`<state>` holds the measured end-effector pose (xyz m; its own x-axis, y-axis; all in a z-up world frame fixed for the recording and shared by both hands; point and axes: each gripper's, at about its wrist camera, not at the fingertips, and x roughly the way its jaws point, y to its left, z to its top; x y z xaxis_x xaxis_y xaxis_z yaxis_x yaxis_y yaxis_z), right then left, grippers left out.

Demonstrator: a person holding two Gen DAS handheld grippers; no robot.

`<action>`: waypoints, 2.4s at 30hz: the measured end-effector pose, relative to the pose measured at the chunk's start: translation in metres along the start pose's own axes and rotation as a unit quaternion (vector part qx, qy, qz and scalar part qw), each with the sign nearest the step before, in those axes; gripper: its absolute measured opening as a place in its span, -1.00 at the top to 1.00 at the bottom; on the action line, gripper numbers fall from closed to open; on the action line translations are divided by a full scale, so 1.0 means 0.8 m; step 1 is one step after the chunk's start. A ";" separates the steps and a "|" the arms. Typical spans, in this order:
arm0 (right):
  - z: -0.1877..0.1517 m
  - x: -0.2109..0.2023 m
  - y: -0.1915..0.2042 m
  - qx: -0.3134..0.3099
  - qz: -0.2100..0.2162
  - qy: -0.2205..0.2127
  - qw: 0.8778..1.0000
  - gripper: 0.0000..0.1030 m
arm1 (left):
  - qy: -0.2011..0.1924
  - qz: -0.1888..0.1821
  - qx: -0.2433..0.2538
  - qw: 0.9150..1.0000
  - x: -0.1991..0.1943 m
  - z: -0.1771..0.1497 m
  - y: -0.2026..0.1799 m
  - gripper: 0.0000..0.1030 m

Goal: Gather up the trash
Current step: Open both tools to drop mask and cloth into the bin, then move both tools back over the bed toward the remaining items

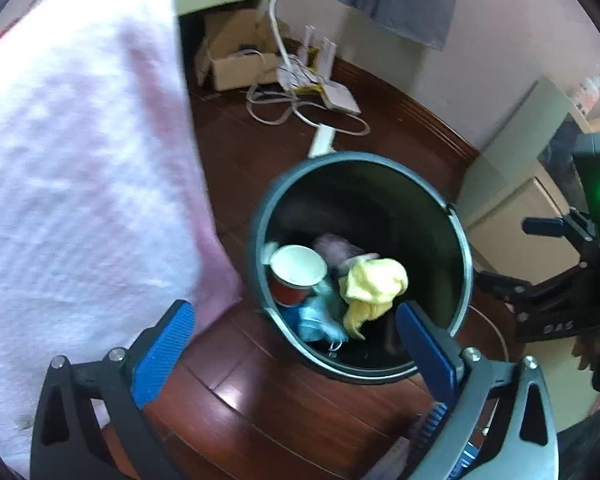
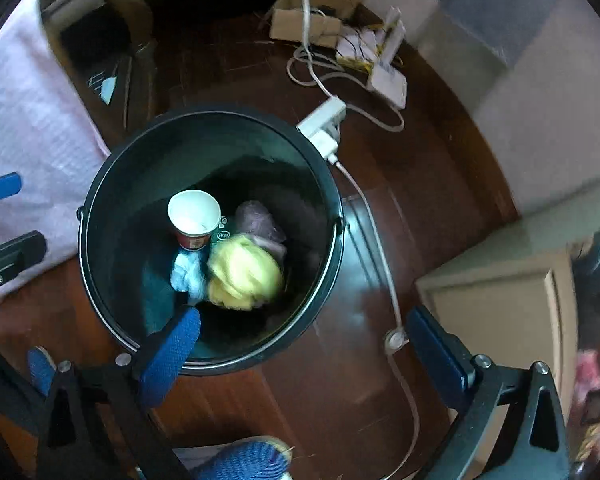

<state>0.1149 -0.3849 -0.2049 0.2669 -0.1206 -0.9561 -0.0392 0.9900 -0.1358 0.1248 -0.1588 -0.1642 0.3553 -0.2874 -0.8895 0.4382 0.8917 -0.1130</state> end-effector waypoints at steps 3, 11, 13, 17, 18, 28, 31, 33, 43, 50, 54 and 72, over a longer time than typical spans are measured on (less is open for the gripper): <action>0.004 -0.006 0.002 -0.002 0.000 -0.009 1.000 -1.00 | -0.011 0.015 -0.001 1.000 -0.004 0.000 0.005 -0.98; 0.011 -0.031 0.022 -0.014 0.005 -0.032 0.999 -1.00 | -0.029 0.029 0.008 0.999 -0.026 0.001 0.012 -0.98; 0.012 -0.037 0.024 -0.015 0.006 -0.036 0.999 -1.00 | -0.033 0.032 0.009 0.999 -0.032 0.002 0.017 -0.98; 0.015 -0.049 0.031 -0.017 0.006 -0.045 0.999 -1.00 | -0.040 0.038 0.009 0.998 -0.044 0.002 0.021 -0.98; 0.016 -0.052 0.032 -0.018 0.008 -0.048 0.999 -1.00 | -0.042 0.041 0.010 0.998 -0.047 0.002 0.021 -0.98; 0.025 -0.085 0.052 -0.033 0.014 -0.076 0.996 -1.00 | -0.065 0.059 0.006 0.996 -0.089 0.002 0.036 -0.98; 0.030 -0.097 0.064 -0.041 0.021 -0.089 0.995 -1.00 | -0.076 0.067 0.004 0.995 -0.105 0.004 0.046 -0.98; 0.034 -0.104 0.072 -0.046 0.022 -0.096 0.994 -1.00 | -0.084 0.072 0.000 0.994 -0.116 0.005 0.053 -0.98; 0.075 -0.155 0.134 -0.076 0.051 -0.159 0.983 -1.00 | -0.132 0.113 -0.041 0.984 -0.176 0.006 0.112 -0.98; 0.096 -0.179 0.194 -0.107 0.072 -0.185 0.974 -1.00 | -0.147 0.141 -0.071 0.976 -0.200 -0.008 0.155 -0.98; 0.102 -0.182 0.222 -0.126 0.077 -0.188 0.971 -1.00 | -0.151 0.154 -0.089 0.972 -0.211 -0.018 0.180 -0.98; 0.135 -0.214 0.339 -0.187 0.127 -0.225 0.948 -1.00 | -0.173 0.207 -0.159 0.950 -0.258 -0.054 0.291 -0.98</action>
<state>0.1625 -0.0882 -0.0496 0.5836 0.2449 -0.7742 -0.4736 0.8772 -0.0795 0.1179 0.1234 -0.0261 0.7174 0.0630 -0.6938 -0.0509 0.9980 0.0380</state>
